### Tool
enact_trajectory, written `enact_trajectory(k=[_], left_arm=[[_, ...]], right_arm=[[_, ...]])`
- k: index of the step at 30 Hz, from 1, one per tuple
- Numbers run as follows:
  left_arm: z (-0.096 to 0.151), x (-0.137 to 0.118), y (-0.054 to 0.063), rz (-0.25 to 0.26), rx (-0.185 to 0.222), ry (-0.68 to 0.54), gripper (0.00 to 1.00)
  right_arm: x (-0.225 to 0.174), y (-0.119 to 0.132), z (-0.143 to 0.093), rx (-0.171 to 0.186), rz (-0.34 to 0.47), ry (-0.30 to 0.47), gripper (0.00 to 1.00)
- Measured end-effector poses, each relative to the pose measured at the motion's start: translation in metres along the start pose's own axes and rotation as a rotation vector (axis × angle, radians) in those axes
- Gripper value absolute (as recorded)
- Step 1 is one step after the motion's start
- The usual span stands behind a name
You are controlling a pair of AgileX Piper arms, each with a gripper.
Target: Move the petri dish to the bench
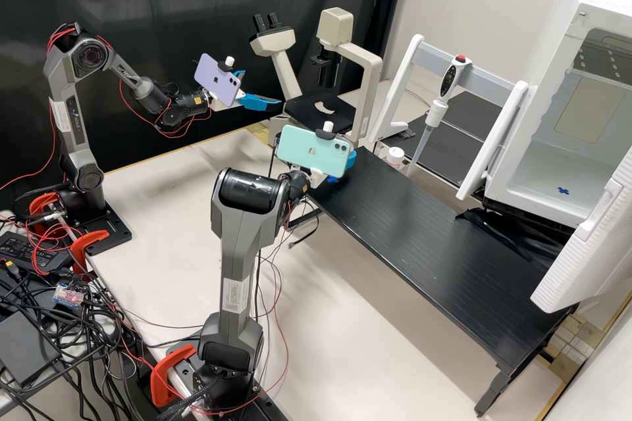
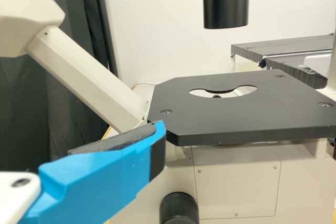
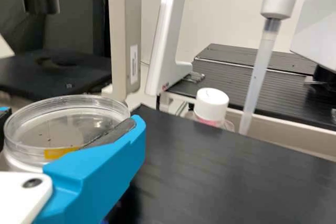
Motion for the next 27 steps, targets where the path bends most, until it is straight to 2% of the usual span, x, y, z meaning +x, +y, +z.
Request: enact_trajectory(k=[9, 21, 22, 27], left_arm=[[0.0, 0.0, 0.0, 0.0, 0.0, 0.0, 1.0], [0.0, 0.0, 0.0, 0.0, 0.0, 0.0, 1.0], [0.0, 0.0, 0.0, 0.0, 0.0, 0.0, 1.0], [0.0, 0.0, 0.0, 0.0, 0.0, 0.0, 1.0]], right_arm=[[-0.032, -0.001, 0.017, -0.042, 0.021, 0.012, 0.0], [-0.052, -0.007, 0.029, -0.029, 0.034, 0.022, 0.0], [-0.052, -0.007, 0.029, -0.03, 0.034, 0.025, 1.0], [-0.051, -0.008, 0.03, -0.034, 0.039, 0.027, 1.0]])
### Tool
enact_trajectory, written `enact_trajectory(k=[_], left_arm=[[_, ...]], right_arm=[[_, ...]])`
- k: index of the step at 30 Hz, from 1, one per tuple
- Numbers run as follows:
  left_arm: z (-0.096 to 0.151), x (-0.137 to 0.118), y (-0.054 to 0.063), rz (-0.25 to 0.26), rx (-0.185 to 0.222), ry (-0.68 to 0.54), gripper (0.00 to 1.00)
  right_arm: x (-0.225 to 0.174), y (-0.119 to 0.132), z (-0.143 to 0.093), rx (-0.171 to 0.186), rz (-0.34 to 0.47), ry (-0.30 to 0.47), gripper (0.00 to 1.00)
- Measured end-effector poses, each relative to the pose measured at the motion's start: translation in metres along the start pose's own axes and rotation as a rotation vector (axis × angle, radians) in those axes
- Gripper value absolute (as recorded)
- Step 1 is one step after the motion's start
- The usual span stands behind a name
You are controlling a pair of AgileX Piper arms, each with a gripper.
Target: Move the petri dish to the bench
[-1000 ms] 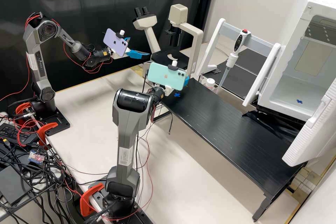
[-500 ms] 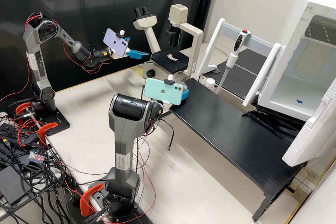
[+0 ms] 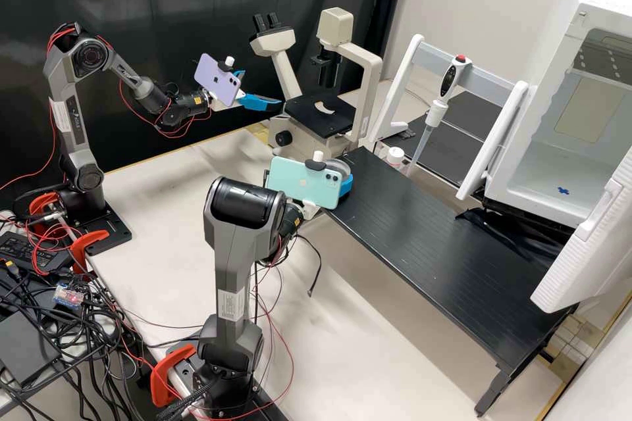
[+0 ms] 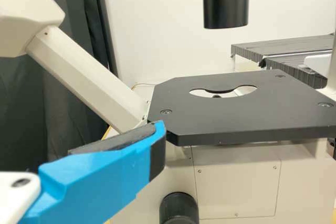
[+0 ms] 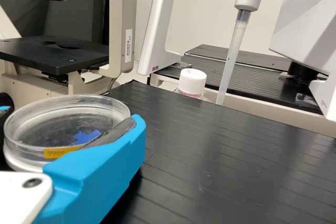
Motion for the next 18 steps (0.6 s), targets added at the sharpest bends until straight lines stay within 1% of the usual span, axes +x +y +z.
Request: enact_trajectory(k=[8, 13, 15, 17, 18], left_arm=[[0.0, 0.0, 0.0, 0.0, 0.0, 0.0, 1.0], [0.0, 0.0, 0.0, 0.0, 0.0, 0.0, 1.0], [0.0, 0.0, 0.0, 0.0, 0.0, 0.0, 1.0], [0.0, 0.0, 0.0, 0.0, 0.0, 0.0, 1.0], [0.0, 0.0, 0.0, 0.0, 0.0, 0.0, 1.0]], right_arm=[[0.0, 0.002, 0.004, -0.006, 0.005, -0.011, 1.0], [-0.012, 0.01, 0.008, -0.016, 0.019, -0.005, 1.0], [-0.02, 0.015, 0.008, -0.023, 0.03, 0.007, 1.0], [-0.03, 0.023, 0.009, -0.008, 0.053, 0.034, 1.0], [-0.035, 0.03, 0.008, -0.002, 0.077, 0.062, 1.0]])
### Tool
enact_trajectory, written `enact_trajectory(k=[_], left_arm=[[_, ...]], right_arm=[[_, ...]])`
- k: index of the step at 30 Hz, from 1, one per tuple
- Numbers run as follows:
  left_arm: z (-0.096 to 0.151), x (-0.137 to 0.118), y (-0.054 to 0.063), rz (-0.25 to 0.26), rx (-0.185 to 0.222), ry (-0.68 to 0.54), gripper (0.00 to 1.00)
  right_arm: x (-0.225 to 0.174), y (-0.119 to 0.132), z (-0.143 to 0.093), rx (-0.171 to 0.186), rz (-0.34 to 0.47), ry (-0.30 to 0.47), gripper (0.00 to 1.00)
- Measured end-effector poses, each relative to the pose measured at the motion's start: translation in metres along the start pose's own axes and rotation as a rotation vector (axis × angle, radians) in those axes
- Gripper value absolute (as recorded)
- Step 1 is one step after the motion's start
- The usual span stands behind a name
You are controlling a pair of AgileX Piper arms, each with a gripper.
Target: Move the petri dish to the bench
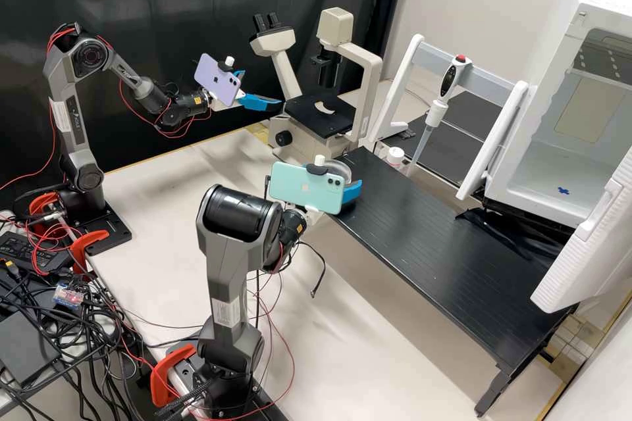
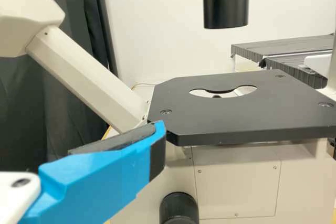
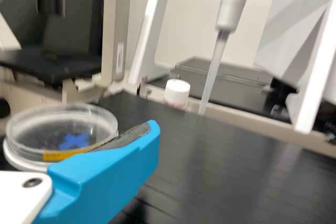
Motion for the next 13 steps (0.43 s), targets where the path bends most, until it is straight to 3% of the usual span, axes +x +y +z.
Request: enact_trajectory(k=[3, 7, 13], left_arm=[[0.0, 0.0, 0.0, 0.0, 0.0, 0.0, 1.0], [0.0, 0.0, 0.0, 0.0, 0.0, 0.0, 1.0], [0.0, 0.0, 0.0, 0.0, 0.0, 0.0, 1.0]], right_arm=[[-0.016, 0.019, -0.004, 0.025, 0.066, 0.08, 1.0], [-0.041, 0.049, -0.007, 0.067, 0.218, 0.168, 1.0], [-0.063, 0.077, 0.004, 0.159, 0.407, 0.136, 1.0]])
